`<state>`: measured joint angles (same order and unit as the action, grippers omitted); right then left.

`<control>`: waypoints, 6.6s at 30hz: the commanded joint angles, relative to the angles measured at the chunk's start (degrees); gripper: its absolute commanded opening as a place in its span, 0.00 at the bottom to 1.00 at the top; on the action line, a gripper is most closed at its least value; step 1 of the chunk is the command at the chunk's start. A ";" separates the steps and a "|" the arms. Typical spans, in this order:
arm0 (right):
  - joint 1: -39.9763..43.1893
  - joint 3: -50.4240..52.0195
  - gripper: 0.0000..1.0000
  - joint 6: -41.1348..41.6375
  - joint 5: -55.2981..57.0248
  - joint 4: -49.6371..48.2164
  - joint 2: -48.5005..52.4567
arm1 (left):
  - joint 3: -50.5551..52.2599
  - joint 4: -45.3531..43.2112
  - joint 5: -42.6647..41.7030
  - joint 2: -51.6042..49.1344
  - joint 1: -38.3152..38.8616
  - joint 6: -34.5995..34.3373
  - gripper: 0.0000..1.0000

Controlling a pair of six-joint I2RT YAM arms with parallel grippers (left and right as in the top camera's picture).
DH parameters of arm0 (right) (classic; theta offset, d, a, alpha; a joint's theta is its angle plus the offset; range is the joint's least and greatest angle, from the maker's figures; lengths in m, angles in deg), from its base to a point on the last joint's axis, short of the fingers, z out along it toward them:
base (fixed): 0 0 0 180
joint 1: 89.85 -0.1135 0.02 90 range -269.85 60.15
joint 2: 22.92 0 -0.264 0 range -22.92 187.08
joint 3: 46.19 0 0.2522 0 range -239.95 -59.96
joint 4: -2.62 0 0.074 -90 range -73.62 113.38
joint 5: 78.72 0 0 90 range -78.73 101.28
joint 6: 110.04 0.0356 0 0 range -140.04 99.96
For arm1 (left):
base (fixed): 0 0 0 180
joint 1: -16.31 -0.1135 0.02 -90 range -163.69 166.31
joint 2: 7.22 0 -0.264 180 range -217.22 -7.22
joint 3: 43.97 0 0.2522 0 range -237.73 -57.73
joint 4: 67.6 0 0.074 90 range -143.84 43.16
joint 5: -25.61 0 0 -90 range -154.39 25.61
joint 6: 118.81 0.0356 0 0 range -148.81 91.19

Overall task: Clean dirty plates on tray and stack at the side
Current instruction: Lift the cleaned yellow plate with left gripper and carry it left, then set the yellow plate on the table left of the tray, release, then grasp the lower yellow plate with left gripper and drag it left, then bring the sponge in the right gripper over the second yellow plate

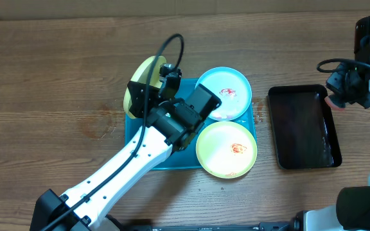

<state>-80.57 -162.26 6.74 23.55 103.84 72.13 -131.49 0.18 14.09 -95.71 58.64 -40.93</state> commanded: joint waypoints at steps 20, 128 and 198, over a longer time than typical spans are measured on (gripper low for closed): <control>0.11 0.04 0.04 -3.23 0.50 -0.35 0.22 | -0.26 0.00 -33.31 0.96 -5.14 -2.93 0.04; 0.11 0.04 0.04 -4.72 -0.24 -0.81 0.22 | -2.27 -5.05 -99.67 -25.35 -12.48 5.38 0.47; 0.11 0.04 0.04 -6.27 -2.03 -1.75 0.22 | -2.23 3.74 -75.56 -24.28 -25.49 1.77 0.29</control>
<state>-80.55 -162.26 0.86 21.71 102.35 72.17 -135.44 5.01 -62.08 -120.60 33.04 -38.44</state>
